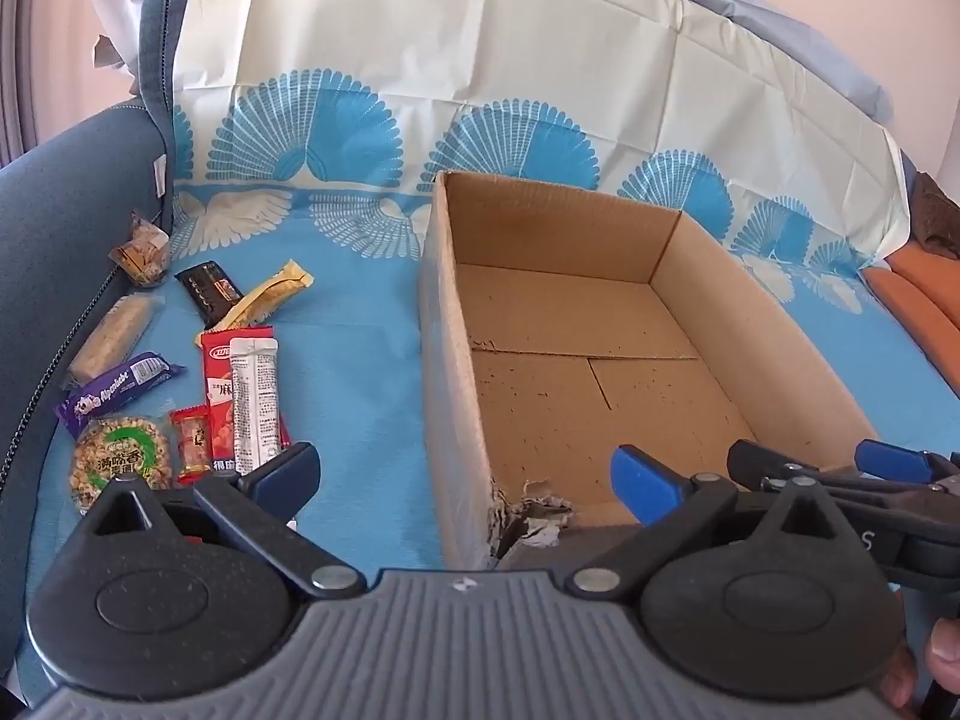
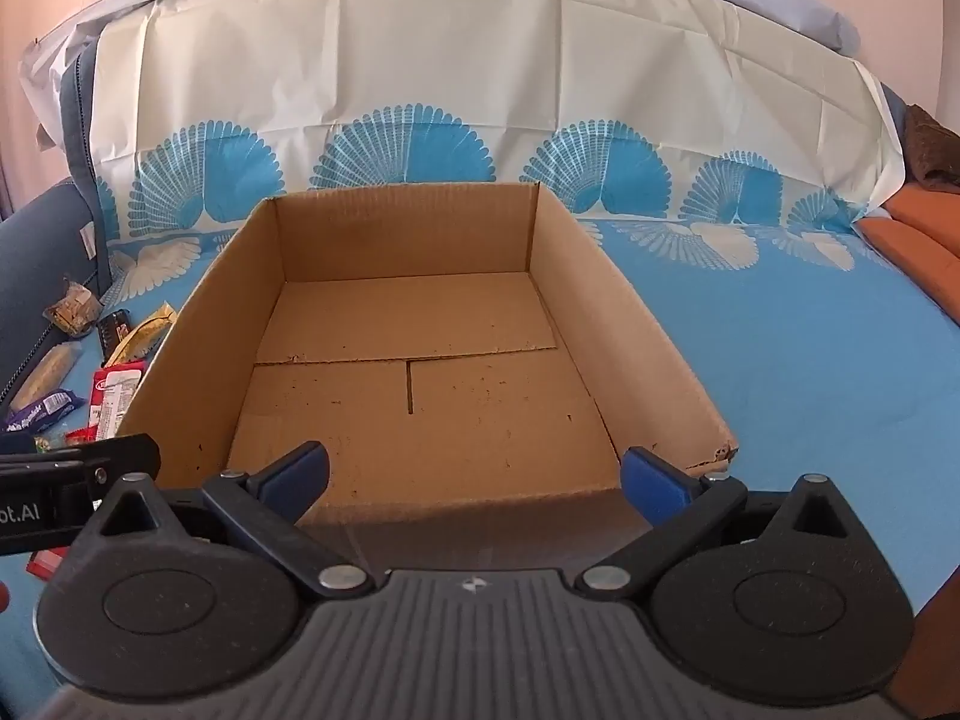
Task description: Organize snacks
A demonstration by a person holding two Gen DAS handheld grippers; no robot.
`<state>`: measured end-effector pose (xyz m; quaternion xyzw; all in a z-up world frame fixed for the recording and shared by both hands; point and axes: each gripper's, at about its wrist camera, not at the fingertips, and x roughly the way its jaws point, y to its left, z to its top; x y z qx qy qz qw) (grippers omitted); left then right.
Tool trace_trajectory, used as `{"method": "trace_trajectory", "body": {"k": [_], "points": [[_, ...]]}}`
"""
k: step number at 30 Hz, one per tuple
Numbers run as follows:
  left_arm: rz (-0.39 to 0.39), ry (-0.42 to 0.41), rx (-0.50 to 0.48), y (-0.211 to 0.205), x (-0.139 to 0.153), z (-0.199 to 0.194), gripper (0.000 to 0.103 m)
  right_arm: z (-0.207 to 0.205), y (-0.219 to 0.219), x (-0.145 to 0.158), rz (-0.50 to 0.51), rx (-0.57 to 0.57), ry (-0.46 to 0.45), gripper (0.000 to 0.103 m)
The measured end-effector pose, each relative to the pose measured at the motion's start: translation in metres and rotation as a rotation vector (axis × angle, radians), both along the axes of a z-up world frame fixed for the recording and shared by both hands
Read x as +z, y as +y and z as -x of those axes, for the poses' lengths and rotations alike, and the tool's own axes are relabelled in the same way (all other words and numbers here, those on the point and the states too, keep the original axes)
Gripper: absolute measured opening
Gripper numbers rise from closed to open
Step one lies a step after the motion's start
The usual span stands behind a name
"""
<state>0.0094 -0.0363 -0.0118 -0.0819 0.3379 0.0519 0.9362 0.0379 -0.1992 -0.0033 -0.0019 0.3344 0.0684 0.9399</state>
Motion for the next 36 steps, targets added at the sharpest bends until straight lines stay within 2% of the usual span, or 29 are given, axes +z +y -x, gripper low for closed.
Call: {"method": "trace_trajectory", "body": {"k": [19, 28, 33, 36], "points": [[-0.014, -0.001, -0.015, -0.007, 0.001, 0.0, 0.103, 0.0, 0.005, 0.001, 0.024, -0.019, -0.003, 0.102], [-0.027, -0.012, -0.03, -0.01, 0.001, 0.001, 0.103, -0.002, 0.005, 0.0, 0.017, -0.038, 0.039, 0.102], [-0.028, -0.022, -0.035, -0.011, 0.001, 0.002, 0.103, 0.0, 0.006, 0.0, 0.037, -0.035, 0.008, 0.102], [-0.027, -0.026, -0.036, -0.011, 0.001, 0.002, 0.103, 0.001, 0.007, 0.0, 0.037, -0.029, -0.001, 0.098]]}}
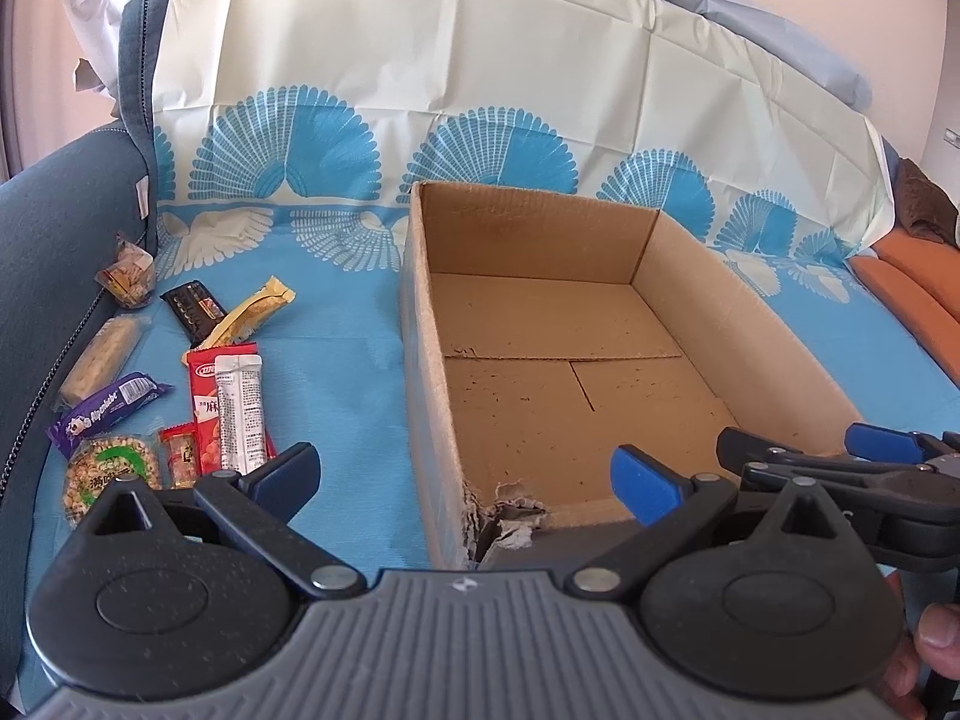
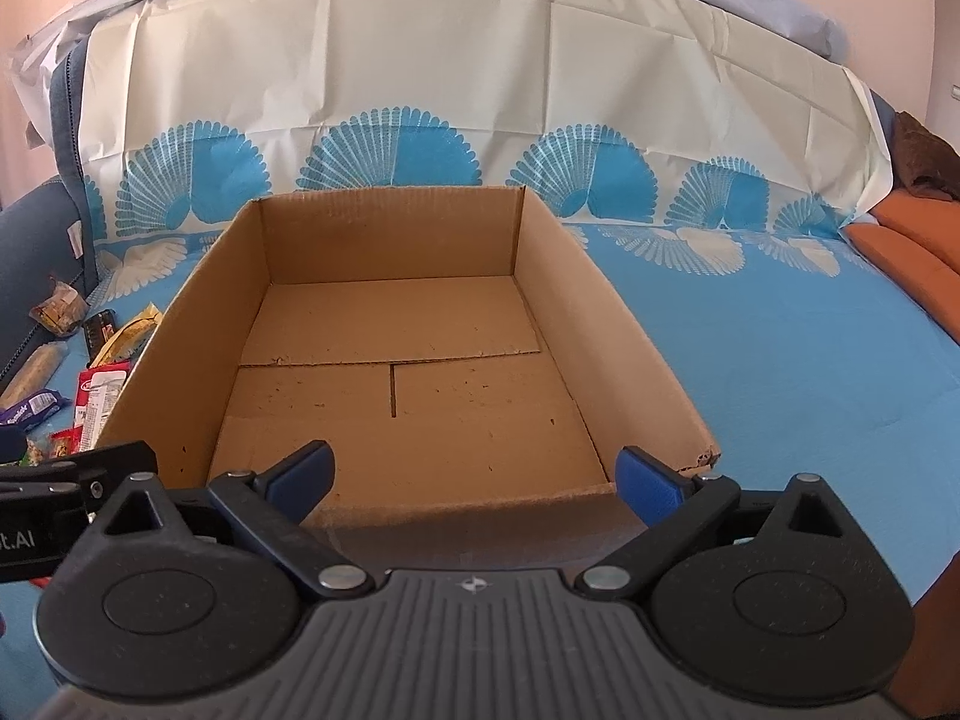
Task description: Organize snacks
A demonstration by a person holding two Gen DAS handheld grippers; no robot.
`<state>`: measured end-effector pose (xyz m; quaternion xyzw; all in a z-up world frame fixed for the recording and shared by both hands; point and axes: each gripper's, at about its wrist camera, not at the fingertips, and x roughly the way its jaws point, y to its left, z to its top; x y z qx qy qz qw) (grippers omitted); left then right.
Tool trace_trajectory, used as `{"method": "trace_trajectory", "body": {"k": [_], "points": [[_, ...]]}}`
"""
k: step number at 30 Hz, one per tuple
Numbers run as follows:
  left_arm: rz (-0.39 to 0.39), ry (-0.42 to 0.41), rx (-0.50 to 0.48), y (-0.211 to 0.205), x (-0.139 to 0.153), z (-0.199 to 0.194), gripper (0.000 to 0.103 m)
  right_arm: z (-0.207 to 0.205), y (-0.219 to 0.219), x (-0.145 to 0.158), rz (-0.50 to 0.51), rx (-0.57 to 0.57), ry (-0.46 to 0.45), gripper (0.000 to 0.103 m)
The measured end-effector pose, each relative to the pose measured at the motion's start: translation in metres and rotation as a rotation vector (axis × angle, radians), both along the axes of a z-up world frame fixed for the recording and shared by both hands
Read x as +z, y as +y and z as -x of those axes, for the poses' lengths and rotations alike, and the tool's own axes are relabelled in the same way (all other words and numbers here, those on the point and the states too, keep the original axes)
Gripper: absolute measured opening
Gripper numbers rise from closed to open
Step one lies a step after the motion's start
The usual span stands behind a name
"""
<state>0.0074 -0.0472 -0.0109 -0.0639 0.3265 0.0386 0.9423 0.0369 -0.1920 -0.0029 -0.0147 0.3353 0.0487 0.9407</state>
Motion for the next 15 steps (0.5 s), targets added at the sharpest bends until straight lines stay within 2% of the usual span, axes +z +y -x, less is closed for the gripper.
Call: {"method": "trace_trajectory", "body": {"k": [6, 10, 15], "points": [[0.0, 0.0, 0.006, 0.0008, 0.0005, 0.0004, 0.103, 0.0001, -0.0001, -0.0018, -0.001, -0.007, 0.011, 0.089], [0.003, -0.008, 0.017, 0.0026, 0.0021, 0.0015, 0.101, -0.0002, 0.0007, -0.0015, 0.013, -0.009, 0.005, 0.088], [-0.001, -0.01, 0.026, 0.003, 0.0028, 0.0017, 0.091, 0.0004, 0.0, -0.0031, -0.008, -0.006, 0.014, 0.087]]}}
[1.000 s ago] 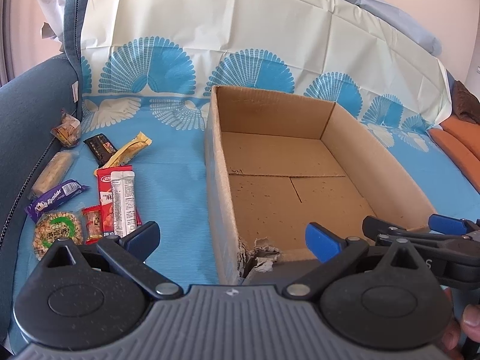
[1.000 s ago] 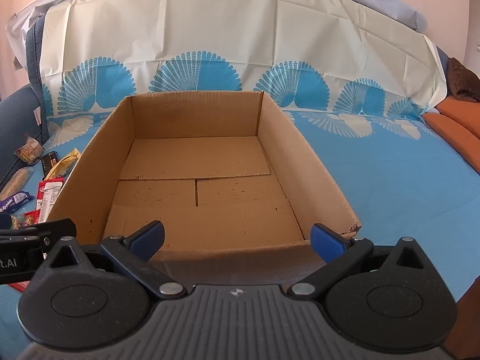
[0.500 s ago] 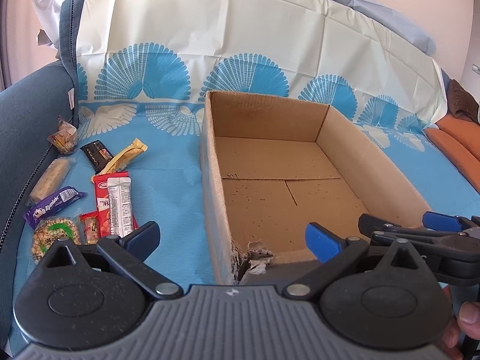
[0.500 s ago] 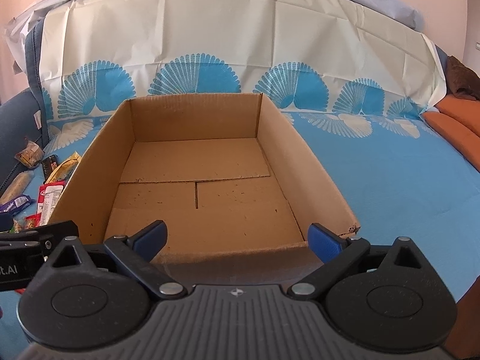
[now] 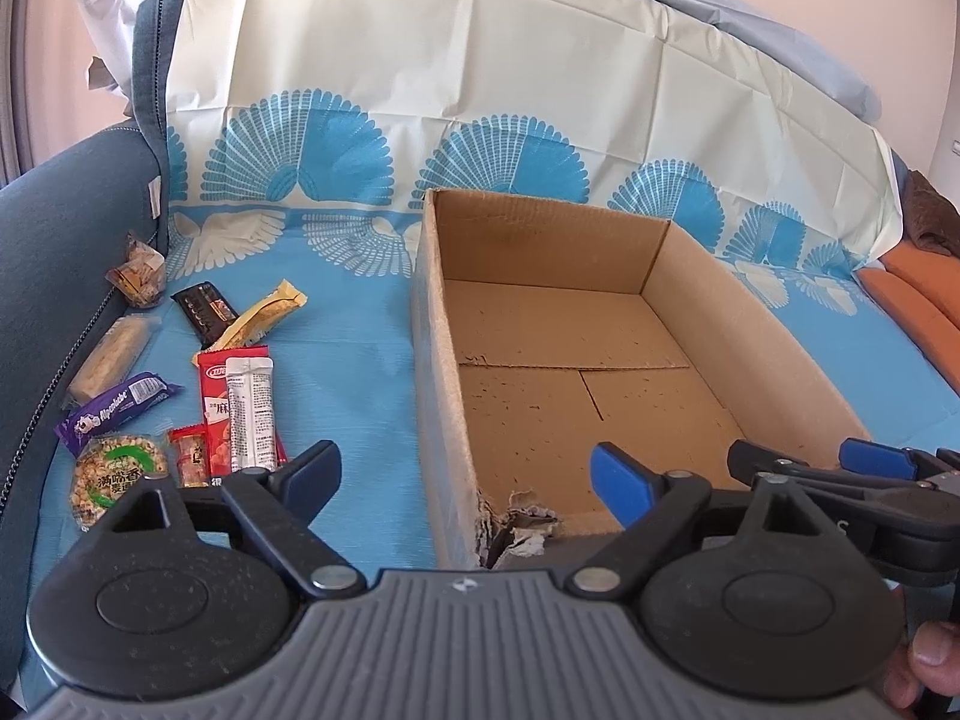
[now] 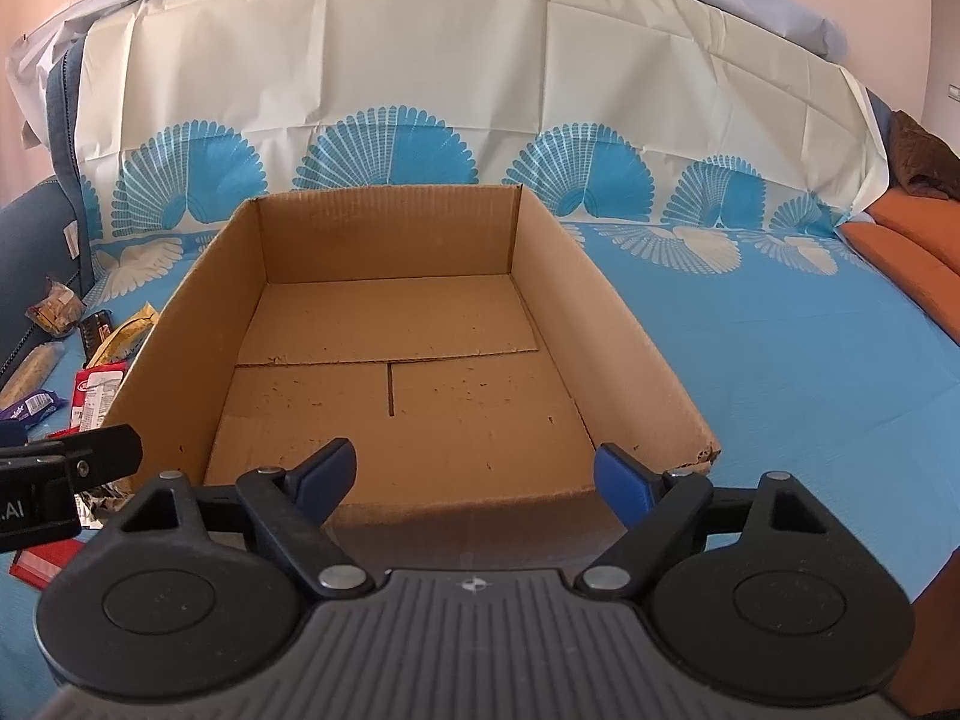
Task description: Organize snacks
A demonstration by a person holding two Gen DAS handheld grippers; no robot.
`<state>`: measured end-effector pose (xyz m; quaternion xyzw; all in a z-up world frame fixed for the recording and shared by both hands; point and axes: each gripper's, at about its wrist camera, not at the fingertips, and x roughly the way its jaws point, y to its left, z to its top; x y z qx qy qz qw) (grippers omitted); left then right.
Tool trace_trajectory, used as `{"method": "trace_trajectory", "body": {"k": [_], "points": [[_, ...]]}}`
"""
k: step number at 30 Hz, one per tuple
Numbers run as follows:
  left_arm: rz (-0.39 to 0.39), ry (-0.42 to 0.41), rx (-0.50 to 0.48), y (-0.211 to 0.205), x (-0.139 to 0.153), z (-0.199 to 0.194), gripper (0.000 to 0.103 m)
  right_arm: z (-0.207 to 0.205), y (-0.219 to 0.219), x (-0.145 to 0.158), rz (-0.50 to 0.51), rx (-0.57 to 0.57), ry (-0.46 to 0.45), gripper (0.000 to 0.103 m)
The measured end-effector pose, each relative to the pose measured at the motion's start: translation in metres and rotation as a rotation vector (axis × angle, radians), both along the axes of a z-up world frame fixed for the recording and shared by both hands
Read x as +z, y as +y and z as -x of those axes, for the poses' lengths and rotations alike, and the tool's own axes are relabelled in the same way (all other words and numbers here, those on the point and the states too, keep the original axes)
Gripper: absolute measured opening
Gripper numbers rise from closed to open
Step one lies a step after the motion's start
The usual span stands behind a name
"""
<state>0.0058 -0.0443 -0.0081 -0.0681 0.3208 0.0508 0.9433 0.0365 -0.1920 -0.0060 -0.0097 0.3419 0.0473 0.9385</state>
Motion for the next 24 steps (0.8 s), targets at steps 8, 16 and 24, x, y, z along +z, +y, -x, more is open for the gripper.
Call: {"method": "trace_trajectory", "body": {"k": [8, 16, 24], "points": [[-0.014, -0.029, 0.017, 0.002, 0.001, 0.002, 0.064, 0.0, 0.0, 0.0, 0.0, -0.002, -0.006, 0.087], [-0.003, -0.026, 0.007, 0.024, 0.008, 0.005, 0.018, 0.003, 0.007, 0.003, -0.028, 0.017, -0.06, 0.052], [-0.043, 0.102, 0.036, 0.133, 0.038, -0.017, 0.033, 0.033, 0.064, 0.024, -0.108, 0.324, -0.234, 0.044]]}}
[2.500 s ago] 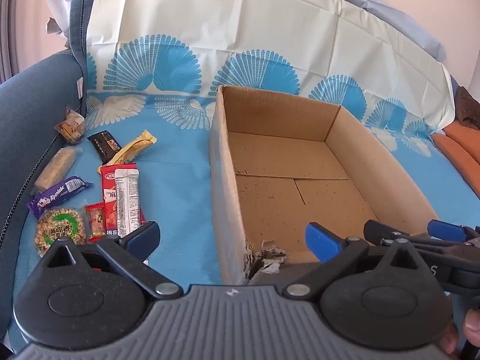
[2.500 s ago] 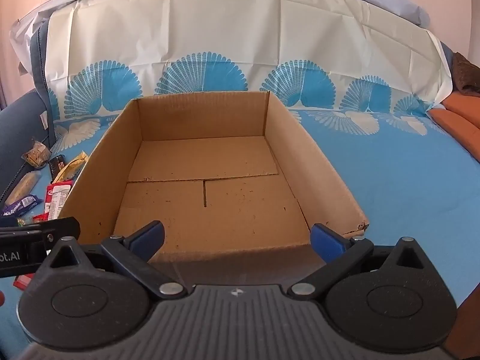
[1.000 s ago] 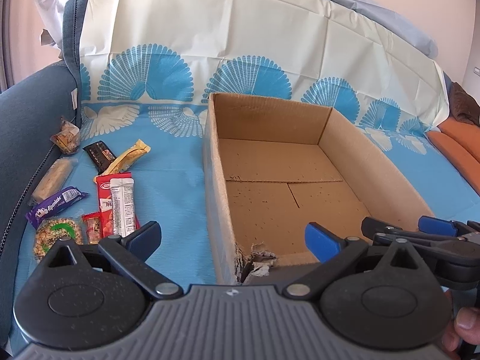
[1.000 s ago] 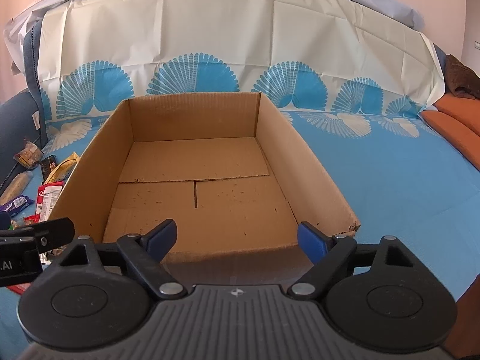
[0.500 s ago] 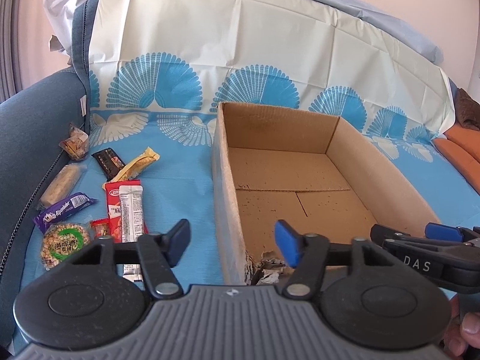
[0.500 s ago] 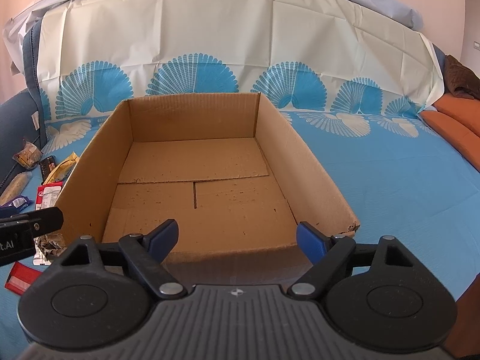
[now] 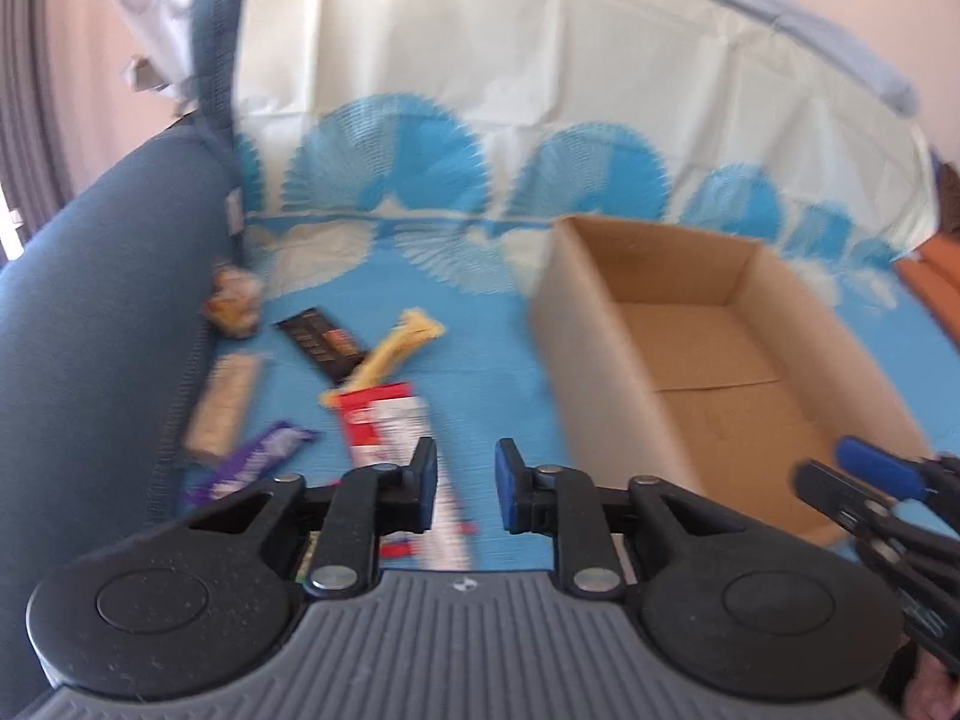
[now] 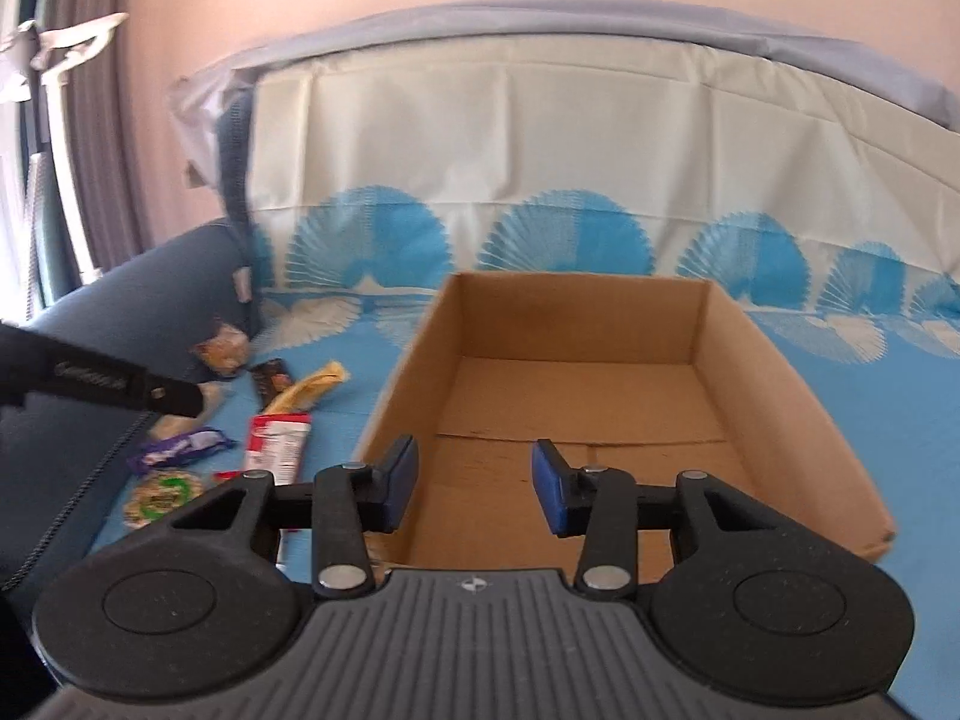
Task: Organize snacks
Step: 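Grasp the round peanut cake pack with the left tool while the right tool grasps the red bar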
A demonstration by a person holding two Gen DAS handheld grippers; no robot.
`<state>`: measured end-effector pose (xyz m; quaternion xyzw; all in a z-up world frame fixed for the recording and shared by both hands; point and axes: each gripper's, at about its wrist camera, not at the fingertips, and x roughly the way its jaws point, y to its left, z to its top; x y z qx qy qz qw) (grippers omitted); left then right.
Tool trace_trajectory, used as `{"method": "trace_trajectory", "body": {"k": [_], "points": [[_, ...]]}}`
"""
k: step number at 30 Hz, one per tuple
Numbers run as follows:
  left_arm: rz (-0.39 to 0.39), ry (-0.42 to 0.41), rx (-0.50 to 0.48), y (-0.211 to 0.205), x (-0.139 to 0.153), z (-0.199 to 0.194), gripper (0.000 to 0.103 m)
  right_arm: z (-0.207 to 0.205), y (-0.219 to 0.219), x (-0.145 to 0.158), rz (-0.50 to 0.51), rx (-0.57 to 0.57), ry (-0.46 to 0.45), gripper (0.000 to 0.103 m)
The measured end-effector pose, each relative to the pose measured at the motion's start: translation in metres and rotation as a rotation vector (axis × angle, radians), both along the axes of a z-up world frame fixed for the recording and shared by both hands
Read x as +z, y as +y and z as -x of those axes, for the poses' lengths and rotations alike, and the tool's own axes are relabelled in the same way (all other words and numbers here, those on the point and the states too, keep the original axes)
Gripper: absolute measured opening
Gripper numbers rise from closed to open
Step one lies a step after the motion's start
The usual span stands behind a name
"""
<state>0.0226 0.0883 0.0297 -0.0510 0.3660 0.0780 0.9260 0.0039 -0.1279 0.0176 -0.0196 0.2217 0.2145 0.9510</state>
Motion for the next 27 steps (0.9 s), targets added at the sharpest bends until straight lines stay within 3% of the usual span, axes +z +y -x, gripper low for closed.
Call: {"method": "trace_trajectory", "body": {"k": [1, 3, 5, 7, 8, 9, 12, 19, 24, 27], "points": [[-0.002, 0.011, 0.027, 0.015, -0.003, -0.002, 0.039, 0.007, 0.012, 0.003, -0.008, 0.059, -0.033, 0.044], [0.011, 0.02, 0.099, 0.042, -0.017, -0.002, 0.062, 0.019, 0.036, 0.006, 0.0, 0.166, -0.061, 0.045], [0.088, 0.084, 0.198, 0.066, -0.032, -0.004, 0.066, 0.032, 0.059, 0.007, 0.001, 0.262, -0.067, 0.048], [0.109, 0.115, 0.267, 0.084, -0.041, -0.007, 0.079, 0.033, 0.086, 0.0, 0.031, 0.342, -0.04, 0.057], [0.112, 0.121, 0.291, 0.089, -0.045, -0.008, 0.087, 0.034, 0.099, -0.004, 0.044, 0.378, -0.016, 0.067], [0.124, 0.145, 0.316, 0.096, -0.052, -0.009, 0.088, 0.033, 0.111, -0.009, 0.062, 0.399, 0.012, 0.073], [0.173, 0.224, 0.387, 0.112, -0.066, -0.013, 0.089, 0.026, 0.138, -0.031, 0.115, 0.43, 0.093, 0.077], [0.095, 0.307, 0.304, 0.103, -0.086, -0.022, 0.099, 0.01, 0.181, -0.076, 0.268, 0.517, 0.205, 0.082], [0.124, 0.353, 0.306, 0.104, -0.099, -0.027, 0.101, 0.004, 0.191, -0.097, 0.336, 0.547, 0.22, 0.088], [0.141, 0.383, 0.298, 0.105, -0.107, -0.031, 0.101, -0.002, 0.191, -0.101, 0.317, 0.545, 0.26, 0.093]]}}
